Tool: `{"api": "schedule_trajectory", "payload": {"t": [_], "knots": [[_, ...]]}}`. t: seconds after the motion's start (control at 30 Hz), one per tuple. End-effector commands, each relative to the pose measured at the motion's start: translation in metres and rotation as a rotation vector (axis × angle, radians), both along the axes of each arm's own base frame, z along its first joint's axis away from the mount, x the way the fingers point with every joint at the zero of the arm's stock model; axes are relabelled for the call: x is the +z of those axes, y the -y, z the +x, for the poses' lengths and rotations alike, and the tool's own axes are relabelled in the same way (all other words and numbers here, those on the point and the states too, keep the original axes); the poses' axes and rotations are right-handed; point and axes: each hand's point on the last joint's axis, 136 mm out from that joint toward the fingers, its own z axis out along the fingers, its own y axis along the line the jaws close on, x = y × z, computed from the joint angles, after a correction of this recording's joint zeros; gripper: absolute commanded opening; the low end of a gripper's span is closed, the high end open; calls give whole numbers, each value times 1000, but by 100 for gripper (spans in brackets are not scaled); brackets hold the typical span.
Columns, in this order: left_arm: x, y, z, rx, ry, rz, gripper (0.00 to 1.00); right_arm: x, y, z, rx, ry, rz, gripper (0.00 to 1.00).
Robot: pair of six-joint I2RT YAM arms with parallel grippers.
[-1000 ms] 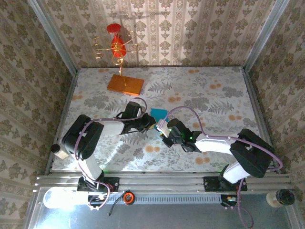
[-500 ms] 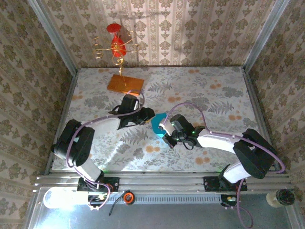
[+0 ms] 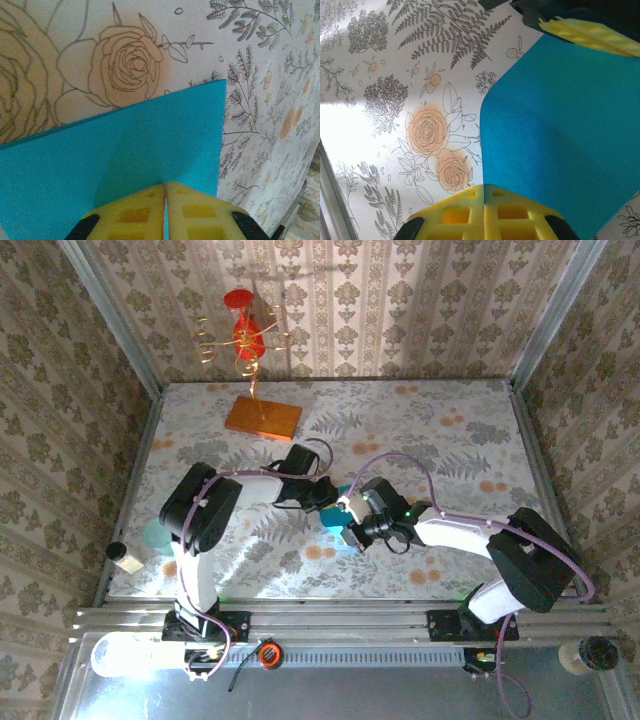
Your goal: Fold a paper plane with a square sheet of paper (pick it up from the middle)
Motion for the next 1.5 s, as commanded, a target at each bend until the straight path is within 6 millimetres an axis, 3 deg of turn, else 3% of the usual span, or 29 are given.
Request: {"api": "schedule_trajectory", "payload": {"t": [0.0,0.27,0.63,0.73,0.97,1.13,1.47], "knots": [[-2,3,-4,-50,1,23,10,4,-2,3,-22,-45,22,3],[-18,-3,-13,-69,-29,63,8,-6,16,21,-130,-71,-35,4],[-18,0,-14,-79,-30,55,6,-25,28,35,-230,-135,-80,4],[-11,3,-10,-88,-14,46,6,-27,29,35,-237,-142,-79,4],[27,9,10,-95,73,17,9,-25,25,34,-223,-152,-58,4],[8,-6,9,-80,47,86,7,-26,23,34,-217,-159,-51,5],[-15,-11,-2,-97,-7,122,2,-28,24,37,-220,-157,-70,4]]}}
